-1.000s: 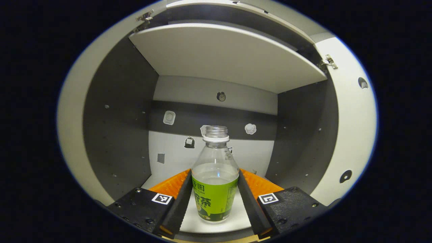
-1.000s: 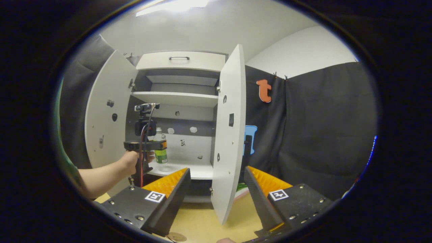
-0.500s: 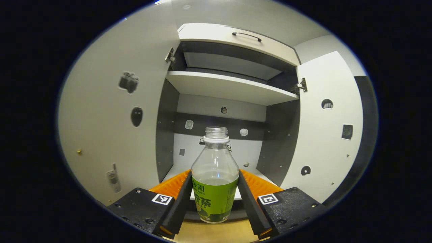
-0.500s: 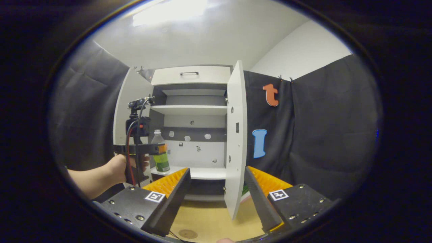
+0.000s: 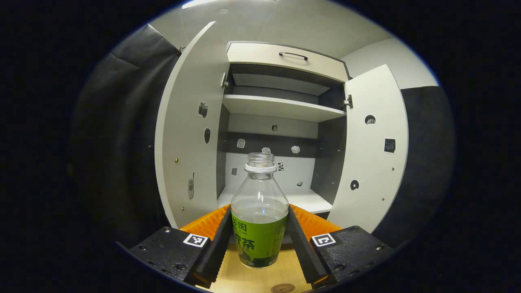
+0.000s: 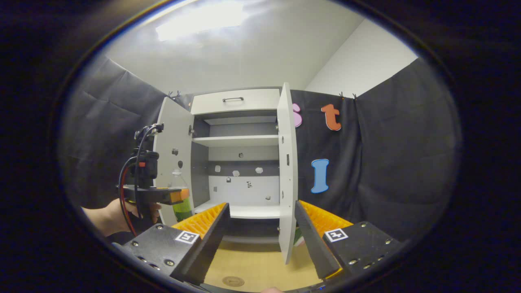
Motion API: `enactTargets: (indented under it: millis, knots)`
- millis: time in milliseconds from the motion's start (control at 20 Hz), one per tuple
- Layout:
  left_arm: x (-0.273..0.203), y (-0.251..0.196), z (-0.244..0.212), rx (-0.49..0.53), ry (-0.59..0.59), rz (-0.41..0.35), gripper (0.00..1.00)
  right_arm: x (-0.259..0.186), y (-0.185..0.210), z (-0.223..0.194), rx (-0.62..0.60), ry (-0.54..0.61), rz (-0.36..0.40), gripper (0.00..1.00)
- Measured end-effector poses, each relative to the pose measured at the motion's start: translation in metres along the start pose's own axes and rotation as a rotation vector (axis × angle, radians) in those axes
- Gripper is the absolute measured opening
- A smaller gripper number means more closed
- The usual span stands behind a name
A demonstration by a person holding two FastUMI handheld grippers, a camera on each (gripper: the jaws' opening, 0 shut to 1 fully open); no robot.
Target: Grasp the bottle in the cabinet with the left hand and place it on the coaster, then close the right door with the right hand and the left door with the left hand.
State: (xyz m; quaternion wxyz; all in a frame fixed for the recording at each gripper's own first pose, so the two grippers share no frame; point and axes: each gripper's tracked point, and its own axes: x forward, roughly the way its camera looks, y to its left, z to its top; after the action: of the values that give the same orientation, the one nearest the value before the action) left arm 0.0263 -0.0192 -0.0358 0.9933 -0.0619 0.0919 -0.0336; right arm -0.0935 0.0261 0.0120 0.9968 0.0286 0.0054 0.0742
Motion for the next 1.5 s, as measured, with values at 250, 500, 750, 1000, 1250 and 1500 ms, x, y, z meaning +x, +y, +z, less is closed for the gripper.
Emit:
enactTargets:
  millis: [250,500,750,1000,1250,1500]
  knots:
    - [-0.015,0.000,-0.031,-0.043,0.039,-0.014,0.78,0.014,-0.003,-0.001,-0.008,-0.013,-0.004,0.94]
    - [-0.017,-0.017,-0.099,-0.044,0.059,-0.062,0.78,0.032,0.008,-0.014,-0.018,0.010,0.003,0.94]
    - [-0.025,-0.038,-0.202,0.048,0.200,-0.114,0.78,0.051,0.019,-0.025,-0.033,0.031,-0.011,0.96]
    - [-0.025,-0.056,-0.285,0.146,0.272,-0.219,0.78,0.063,0.028,-0.039,-0.009,0.053,-0.015,0.94]
    - [-0.026,-0.075,-0.339,0.134,0.307,-0.336,0.79,0.076,0.041,-0.060,-0.055,0.084,0.000,0.94]
    - [-0.024,-0.097,-0.362,0.186,0.240,-0.439,0.78,0.097,0.053,-0.070,-0.061,0.095,0.020,0.96]
